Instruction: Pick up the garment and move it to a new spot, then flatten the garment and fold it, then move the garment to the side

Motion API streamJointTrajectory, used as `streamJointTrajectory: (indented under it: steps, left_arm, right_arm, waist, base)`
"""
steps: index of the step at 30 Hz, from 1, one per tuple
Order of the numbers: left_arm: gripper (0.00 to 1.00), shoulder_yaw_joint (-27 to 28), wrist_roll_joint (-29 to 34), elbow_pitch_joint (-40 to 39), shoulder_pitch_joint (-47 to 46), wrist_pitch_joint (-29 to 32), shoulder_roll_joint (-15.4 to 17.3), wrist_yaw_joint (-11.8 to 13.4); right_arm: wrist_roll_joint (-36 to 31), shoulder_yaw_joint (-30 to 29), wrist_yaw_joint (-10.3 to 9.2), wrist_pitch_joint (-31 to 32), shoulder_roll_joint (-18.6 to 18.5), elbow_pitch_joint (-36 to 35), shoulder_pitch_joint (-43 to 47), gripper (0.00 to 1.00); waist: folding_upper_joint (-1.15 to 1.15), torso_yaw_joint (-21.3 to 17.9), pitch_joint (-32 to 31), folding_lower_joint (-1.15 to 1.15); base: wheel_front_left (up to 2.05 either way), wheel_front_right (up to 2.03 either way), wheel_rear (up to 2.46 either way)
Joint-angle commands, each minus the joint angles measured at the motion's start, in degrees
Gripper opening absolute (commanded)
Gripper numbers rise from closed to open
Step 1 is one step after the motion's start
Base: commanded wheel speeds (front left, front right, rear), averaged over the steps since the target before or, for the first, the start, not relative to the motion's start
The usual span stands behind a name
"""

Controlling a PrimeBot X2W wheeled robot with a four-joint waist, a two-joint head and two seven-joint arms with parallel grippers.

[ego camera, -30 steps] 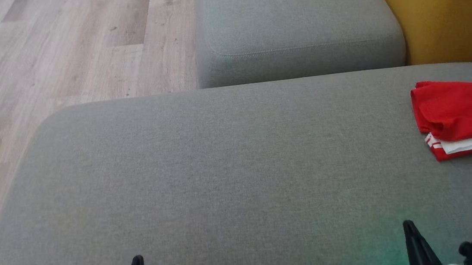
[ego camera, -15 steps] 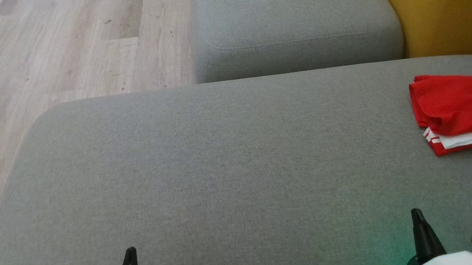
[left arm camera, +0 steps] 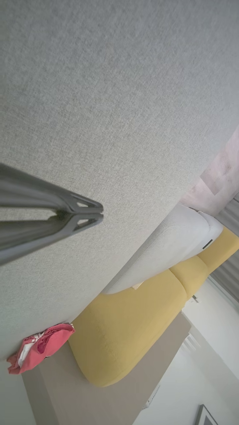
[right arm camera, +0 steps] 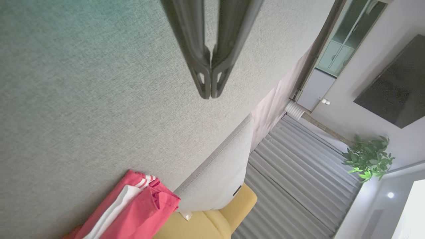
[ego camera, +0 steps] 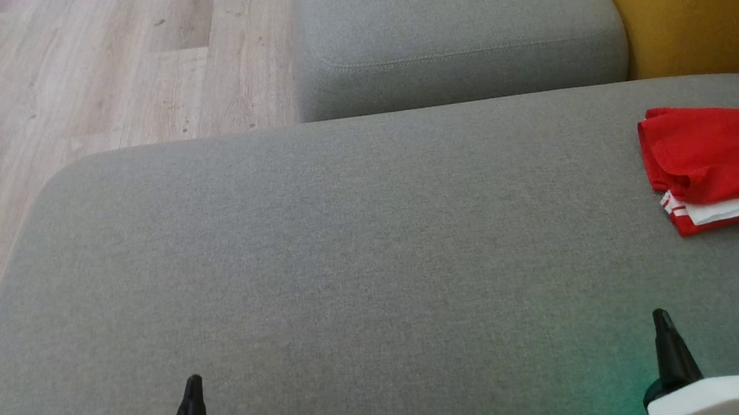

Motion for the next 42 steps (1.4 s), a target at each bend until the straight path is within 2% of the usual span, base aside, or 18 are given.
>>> streamJointTrajectory:
  steps: [1,42]
  left_arm:
    - [0.0,1.7,-1.9,-1.6,-4.0,0.3,0.8,-0.4]
    - [0.0,7.5,-29.5,1.0,-11.5,6.8,0.9,-3.6]
  right_arm:
    - [1.9,-0.1,0.18,0.6,-0.5,-2.2,-3.5,0.0]
    - [27.1,-4.0,0.31,7.2,-0.6,-3.7,-9.2,0.0]
  waist:
    - [0.0,-0.1,0.1,-0.01]
    - [0.0,-1.7,3.6,-0.01]
  base:
    - [0.0,0.0,0.0]
    - [0.0,0.0,0.0]
